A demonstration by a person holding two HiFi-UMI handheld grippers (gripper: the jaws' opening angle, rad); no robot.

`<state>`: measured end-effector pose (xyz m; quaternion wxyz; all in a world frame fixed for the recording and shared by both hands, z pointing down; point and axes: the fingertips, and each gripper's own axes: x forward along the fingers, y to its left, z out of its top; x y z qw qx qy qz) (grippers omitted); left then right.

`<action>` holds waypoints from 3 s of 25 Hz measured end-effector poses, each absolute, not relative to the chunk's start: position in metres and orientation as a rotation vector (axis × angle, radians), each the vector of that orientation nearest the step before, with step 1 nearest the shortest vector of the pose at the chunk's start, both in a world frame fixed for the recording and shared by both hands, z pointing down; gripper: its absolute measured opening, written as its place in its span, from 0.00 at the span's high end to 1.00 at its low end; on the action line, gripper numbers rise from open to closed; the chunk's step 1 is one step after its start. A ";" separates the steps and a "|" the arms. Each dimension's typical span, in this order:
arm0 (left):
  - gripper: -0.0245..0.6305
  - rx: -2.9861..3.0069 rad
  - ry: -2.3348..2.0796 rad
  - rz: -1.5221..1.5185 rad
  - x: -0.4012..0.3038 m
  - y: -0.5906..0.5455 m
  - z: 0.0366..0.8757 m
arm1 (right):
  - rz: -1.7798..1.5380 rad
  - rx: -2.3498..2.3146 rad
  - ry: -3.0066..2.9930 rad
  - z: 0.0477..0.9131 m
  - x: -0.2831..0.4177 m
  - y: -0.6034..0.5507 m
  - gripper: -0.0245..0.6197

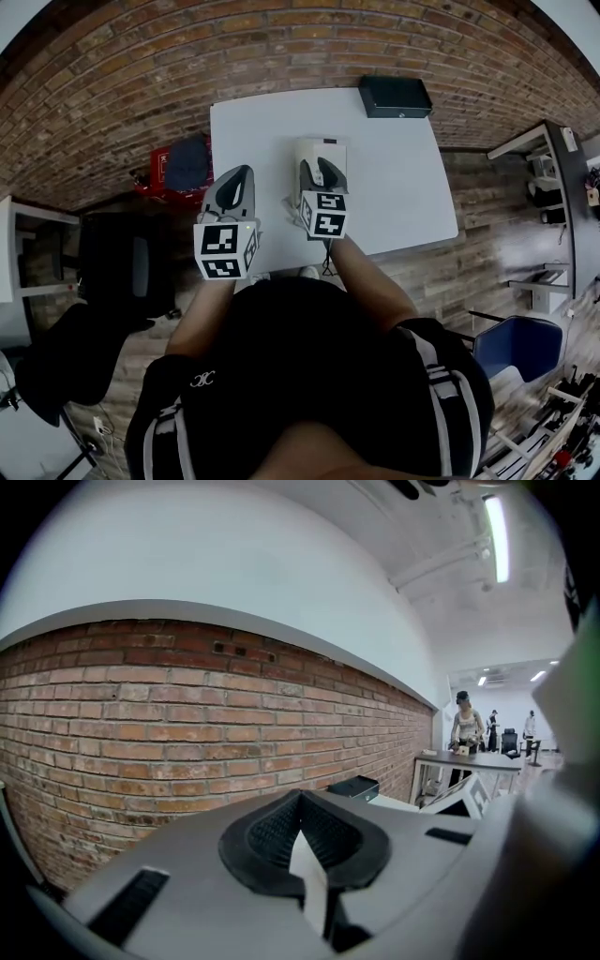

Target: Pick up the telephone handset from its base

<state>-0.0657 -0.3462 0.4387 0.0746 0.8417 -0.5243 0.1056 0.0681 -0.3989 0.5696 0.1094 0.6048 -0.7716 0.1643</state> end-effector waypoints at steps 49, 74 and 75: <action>0.96 2.473 -1.598 0.324 -0.099 -0.367 0.454 | 0.774 1.724 -2.039 0.626 0.064 -0.424 0.65; 0.96 2.675 -1.331 0.264 -0.014 -0.369 0.437 | 0.426 2.137 -2.375 0.435 0.135 -0.352 0.65; 0.96 2.680 -1.323 0.263 -0.012 -0.369 0.437 | 0.419 2.139 -2.367 0.436 0.137 -0.348 0.65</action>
